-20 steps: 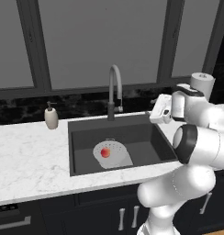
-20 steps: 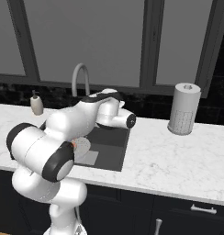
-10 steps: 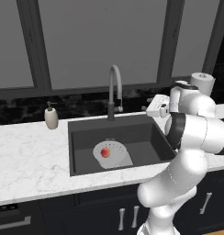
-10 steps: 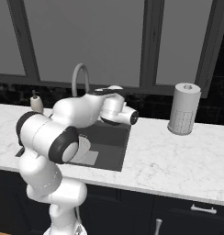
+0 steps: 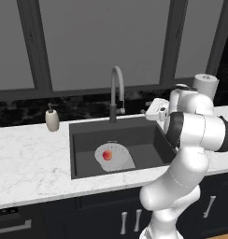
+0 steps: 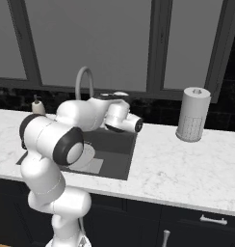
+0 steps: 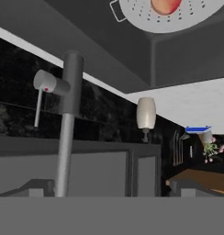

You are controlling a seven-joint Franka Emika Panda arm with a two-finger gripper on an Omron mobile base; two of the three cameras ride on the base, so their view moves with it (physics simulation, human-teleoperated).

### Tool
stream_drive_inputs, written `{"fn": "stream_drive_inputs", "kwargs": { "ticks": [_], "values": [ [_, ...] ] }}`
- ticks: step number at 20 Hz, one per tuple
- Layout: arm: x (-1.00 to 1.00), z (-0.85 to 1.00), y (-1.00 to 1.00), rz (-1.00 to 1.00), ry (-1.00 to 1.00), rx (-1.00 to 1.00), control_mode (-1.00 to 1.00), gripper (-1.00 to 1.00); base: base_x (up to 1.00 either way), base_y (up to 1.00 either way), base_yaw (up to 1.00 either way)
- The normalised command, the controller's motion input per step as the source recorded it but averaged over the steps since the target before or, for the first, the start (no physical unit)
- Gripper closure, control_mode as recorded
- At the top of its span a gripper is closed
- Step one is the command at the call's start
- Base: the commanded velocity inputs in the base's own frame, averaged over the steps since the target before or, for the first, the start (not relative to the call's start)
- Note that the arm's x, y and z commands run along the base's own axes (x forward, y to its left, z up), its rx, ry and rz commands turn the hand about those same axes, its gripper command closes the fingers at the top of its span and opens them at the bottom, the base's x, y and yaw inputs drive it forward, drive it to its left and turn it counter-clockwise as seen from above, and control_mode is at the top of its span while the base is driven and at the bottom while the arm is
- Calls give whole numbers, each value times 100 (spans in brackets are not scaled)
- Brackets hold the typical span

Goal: Put the colander in the sink, put the peach in the colander, and turn on the sink faucet and pour water over the colander.

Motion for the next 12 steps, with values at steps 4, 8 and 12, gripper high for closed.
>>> {"fn": "stream_drive_inputs", "kwargs": {
  "ticks": [4, 8, 12],
  "values": [
    [18, -19, 24, 0, 0, 5, -100, -100, 0, 0, 0],
    [26, -7, 24, 0, 0, 11, -100, -100, 0, 0, 0],
    [34, -2, 16, 0, 0, 14, -100, -100, 0, 0, 0]
  ]
}}
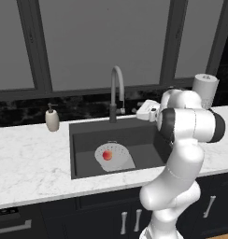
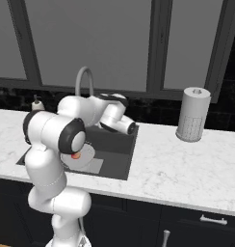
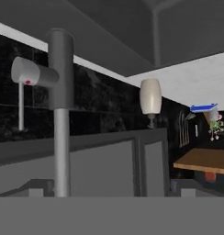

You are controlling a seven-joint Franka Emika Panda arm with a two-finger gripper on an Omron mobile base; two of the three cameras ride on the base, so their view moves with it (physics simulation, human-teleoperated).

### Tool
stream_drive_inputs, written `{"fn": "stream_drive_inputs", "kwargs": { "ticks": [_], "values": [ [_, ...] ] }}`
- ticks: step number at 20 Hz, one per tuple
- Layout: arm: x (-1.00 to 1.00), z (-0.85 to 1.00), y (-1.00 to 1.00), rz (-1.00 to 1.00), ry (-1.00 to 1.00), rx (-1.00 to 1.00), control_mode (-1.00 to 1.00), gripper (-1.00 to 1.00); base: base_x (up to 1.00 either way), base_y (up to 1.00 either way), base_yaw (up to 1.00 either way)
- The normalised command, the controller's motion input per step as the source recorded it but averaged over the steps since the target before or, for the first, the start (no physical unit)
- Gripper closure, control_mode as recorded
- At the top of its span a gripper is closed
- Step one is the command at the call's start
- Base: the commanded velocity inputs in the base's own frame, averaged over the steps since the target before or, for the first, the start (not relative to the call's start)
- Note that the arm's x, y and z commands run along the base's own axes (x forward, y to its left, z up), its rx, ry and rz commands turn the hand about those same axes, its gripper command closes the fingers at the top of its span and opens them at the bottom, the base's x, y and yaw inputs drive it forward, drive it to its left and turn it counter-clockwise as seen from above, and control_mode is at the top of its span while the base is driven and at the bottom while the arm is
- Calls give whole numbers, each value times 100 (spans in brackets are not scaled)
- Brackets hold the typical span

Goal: Put the colander in the sink, put the peach in the colander, and turn on the sink faucet and pour water over the colander.

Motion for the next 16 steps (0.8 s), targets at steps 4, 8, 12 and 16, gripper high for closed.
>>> {"fn": "stream_drive_inputs", "kwargs": {
  "ticks": [4, 8, 12, 16],
  "values": [
    [50, -8, 2, 0, 0, 7, -100, -100, 0, 0, 0],
    [46, -24, 0, 0, 0, 0, -100, -100, 0, 0, 0],
    [31, -27, 0, 0, 0, 0, -100, -100, 0, 0, 0],
    [32, -13, 0, 0, 0, 1, -100, -100, 0, 0, 0]
  ]
}}
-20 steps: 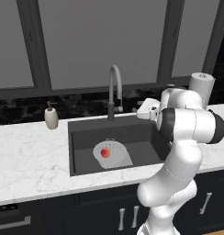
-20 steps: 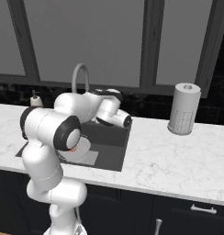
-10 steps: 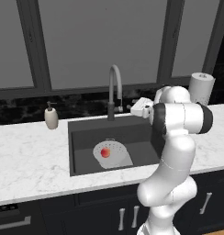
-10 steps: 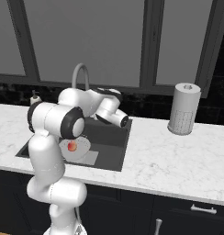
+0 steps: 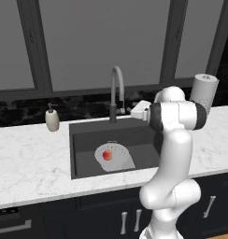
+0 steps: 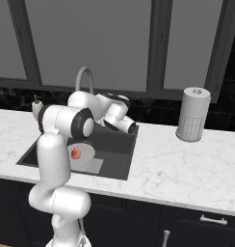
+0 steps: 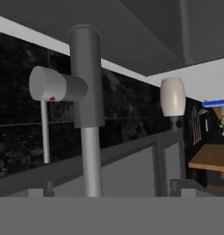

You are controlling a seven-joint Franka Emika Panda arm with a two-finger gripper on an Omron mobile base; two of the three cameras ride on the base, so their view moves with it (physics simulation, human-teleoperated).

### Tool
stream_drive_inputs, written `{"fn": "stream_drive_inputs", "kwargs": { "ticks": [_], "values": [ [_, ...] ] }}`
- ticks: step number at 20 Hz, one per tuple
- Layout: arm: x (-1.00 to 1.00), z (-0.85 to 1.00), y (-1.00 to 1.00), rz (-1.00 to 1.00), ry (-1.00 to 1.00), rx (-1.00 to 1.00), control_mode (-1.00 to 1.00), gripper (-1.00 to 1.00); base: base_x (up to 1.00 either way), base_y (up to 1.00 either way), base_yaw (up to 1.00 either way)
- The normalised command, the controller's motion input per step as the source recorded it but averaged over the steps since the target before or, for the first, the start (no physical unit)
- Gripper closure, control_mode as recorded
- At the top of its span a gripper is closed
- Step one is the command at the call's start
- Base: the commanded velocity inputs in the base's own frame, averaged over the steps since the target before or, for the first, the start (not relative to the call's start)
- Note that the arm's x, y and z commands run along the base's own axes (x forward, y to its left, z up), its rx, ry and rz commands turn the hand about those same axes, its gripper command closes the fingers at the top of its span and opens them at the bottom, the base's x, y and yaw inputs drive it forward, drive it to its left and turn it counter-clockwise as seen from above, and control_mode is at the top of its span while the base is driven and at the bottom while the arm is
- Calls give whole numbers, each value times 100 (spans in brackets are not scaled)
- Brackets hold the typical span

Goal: Put the colander in the sink, put the peach in the colander, and turn on the sink faucet and pour water over the colander.

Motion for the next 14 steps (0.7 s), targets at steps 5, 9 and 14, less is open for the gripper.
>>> {"fn": "stream_drive_inputs", "kwargs": {
  "ticks": [5, 9, 14],
  "values": [
    [35, 0, 0, 0, 0, 9, -100, -100, 0, 0, 0],
    [31, 0, 1, 0, 0, 9, -100, -100, 0, 0, 0],
    [24, 0, 8, 0, 0, 5, -100, -100, 0, 0, 0]
  ]
}}
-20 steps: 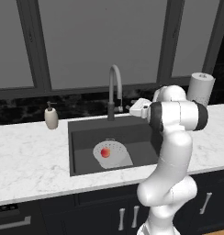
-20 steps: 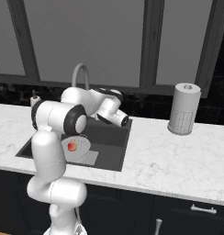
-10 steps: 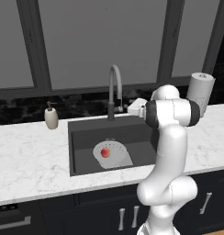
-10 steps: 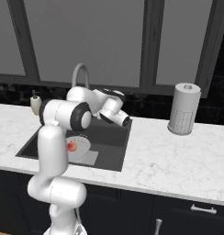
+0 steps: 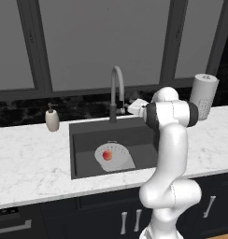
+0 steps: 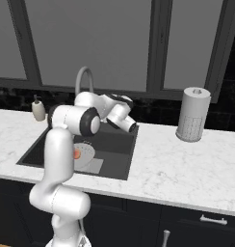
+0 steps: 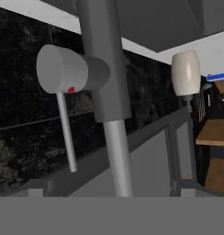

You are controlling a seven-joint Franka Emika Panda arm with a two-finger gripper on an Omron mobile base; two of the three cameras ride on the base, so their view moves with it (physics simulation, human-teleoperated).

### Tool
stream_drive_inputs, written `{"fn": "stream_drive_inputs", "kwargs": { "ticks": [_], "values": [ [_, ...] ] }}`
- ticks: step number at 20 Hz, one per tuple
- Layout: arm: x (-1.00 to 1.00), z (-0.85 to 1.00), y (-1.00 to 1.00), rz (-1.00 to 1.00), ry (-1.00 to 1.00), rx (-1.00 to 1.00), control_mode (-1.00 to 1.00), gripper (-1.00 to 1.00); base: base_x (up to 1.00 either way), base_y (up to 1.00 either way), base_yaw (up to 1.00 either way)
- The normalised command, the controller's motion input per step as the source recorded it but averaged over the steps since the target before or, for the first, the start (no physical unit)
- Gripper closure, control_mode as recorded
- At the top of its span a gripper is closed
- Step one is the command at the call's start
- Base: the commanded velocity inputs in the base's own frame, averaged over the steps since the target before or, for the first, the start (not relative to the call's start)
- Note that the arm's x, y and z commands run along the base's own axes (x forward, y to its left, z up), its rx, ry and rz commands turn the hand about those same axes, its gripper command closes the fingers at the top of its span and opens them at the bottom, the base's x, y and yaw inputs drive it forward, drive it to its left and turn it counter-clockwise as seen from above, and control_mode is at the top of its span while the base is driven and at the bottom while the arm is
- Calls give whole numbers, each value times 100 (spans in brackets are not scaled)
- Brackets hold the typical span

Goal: Put the colander in the sink, put the peach in the colander, and turn on the sink faucet and pour water over the colander.

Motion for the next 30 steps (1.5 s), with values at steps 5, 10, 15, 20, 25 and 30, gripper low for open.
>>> {"fn": "stream_drive_inputs", "kwargs": {
  "ticks": [5, 10, 15, 20, 25, 30],
  "values": [
    [12, -2, 11, 0, 0, 0, -100, -100, 0, 0, 0],
    [16, -17, 5, 0, 0, 0, -100, -100, 0, 0, 0],
    [37, -25, 0, 0, 0, 0, -100, -100, 0, 0, 0],
    [52, -15, 0, 0, 0, 0, -100, -100, 0, 0, 0],
    [49, -7, 0, 0, 0, 0, -100, -100, 0, 0, 0],
    [38, -1, 3, 0, 0, 0, -100, 100, 0, 0, 0]
  ]
}}
